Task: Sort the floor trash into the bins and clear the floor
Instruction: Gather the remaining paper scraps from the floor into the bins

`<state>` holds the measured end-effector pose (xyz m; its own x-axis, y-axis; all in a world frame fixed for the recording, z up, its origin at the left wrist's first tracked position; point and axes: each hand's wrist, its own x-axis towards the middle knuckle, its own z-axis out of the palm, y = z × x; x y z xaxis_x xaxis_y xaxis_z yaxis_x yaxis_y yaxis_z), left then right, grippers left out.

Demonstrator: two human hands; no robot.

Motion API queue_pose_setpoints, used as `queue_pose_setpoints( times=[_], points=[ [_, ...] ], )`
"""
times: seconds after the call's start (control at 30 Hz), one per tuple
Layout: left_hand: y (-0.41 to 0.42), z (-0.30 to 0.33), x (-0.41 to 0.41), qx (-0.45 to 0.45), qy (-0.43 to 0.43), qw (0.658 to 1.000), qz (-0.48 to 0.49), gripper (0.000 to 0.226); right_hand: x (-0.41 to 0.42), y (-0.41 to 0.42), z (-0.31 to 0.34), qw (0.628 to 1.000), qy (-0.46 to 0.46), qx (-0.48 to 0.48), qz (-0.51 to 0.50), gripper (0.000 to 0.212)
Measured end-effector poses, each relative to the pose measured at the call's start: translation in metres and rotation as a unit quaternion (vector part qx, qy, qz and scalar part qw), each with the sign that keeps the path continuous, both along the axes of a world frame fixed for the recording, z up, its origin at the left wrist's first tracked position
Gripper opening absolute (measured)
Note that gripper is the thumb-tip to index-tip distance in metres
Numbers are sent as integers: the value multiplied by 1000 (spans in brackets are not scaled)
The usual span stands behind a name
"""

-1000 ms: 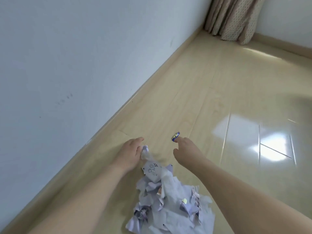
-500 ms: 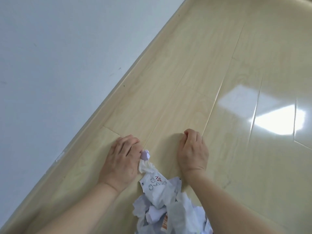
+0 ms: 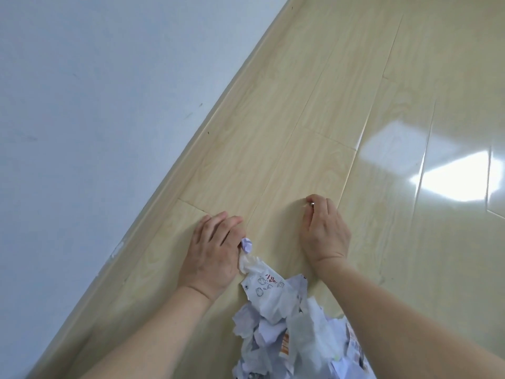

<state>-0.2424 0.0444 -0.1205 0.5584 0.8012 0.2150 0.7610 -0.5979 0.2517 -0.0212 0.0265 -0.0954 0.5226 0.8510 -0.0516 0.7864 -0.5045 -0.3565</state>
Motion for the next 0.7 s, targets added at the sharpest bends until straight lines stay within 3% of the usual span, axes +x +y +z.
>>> queue_pose_setpoints(
  times=[0.2, 0.4, 0.47, 0.57, 0.7],
  points=[
    [4, -1, -1, -29, -35, 998, 34, 38, 0, 2, 36, 989, 127, -77, 10, 32],
    [2, 2, -3, -126, -95, 984, 80, 36, -25, -57, 99, 985, 150, -68, 44, 35],
    [-10, 29, 1, -170, -147, 967, 123, 20, -26, -80, 127, 987, 132, -55, 68, 31],
    [-41, 72, 10, -155, -180, 960, 147, 10, -16, -116, 166, 987, 129, -72, 66, 22],
    [-85, 154, 42, -237, -166, 956, 51, 13, 30, -182, 236, 976, 149, -154, 49, 15]
  ],
)
